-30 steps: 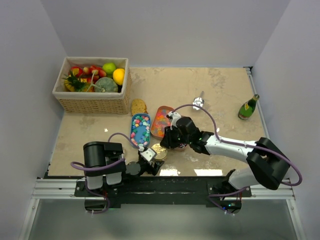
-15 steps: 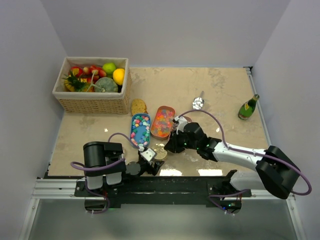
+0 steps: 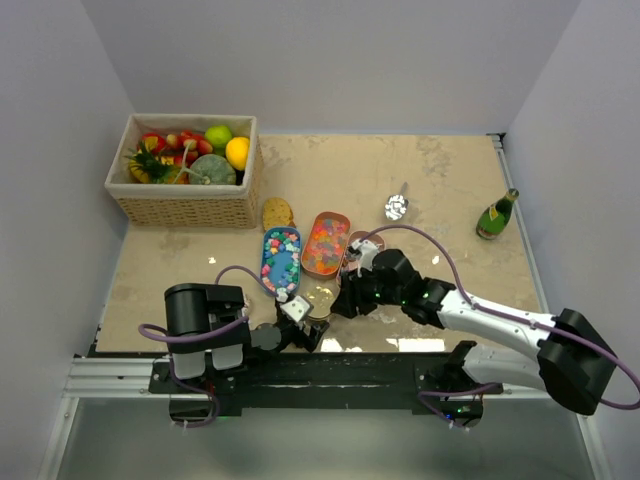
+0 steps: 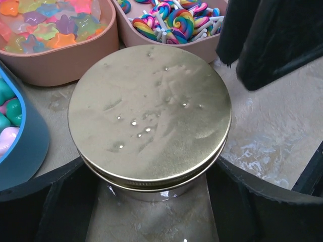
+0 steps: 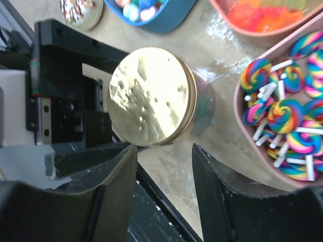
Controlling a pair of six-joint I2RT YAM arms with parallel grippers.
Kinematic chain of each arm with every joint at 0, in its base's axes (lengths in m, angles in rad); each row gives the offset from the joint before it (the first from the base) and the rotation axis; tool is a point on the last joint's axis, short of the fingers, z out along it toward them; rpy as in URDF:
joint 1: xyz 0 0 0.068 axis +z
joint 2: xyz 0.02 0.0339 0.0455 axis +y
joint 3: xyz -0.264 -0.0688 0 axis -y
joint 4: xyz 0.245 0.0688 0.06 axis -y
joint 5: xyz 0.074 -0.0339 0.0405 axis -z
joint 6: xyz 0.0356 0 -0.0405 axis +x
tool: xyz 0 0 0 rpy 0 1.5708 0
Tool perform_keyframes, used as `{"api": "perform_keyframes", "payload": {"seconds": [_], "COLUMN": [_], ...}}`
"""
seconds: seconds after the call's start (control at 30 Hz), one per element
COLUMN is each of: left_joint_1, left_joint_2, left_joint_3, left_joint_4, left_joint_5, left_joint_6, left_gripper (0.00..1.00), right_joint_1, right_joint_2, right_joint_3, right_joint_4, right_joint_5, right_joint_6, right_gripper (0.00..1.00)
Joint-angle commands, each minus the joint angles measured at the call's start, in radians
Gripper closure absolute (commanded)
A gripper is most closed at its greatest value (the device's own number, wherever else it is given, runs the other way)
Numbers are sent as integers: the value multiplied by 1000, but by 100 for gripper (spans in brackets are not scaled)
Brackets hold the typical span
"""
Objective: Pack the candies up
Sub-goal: Screw the bottle lid onto the packing bottle.
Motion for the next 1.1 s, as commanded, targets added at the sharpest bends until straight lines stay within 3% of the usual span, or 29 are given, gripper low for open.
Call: {"api": "perform_keyframes", "payload": {"seconds": [0.0,0.2,0.53,0.9,1.07], "left_joint_1": [2,2,2,2,3], "left_joint_2": [24,22,30,44,51], "left_joint_3": [-79,-85,-85,-95,-76], "left_joint_4": [270,292,319,372,344], "left_joint_5": [56,88,100,62,51], "left_joint_6": [-35,-30,-17,-15,-24], "left_gripper": [10,0,0,5,16], "right_joint_1": [2,0,2,2,2], "right_joint_2": [-27,126,218,211,182], "right_joint_3": [103,171,172,107,71], "right_joint_4": [-64,-20,46,74,43], "right_joint_5": [102,139,92,-2,-13], "right_joint_6": [-7,-21,-9,-12,-20], "right_gripper": [48,51,58,63,67]}}
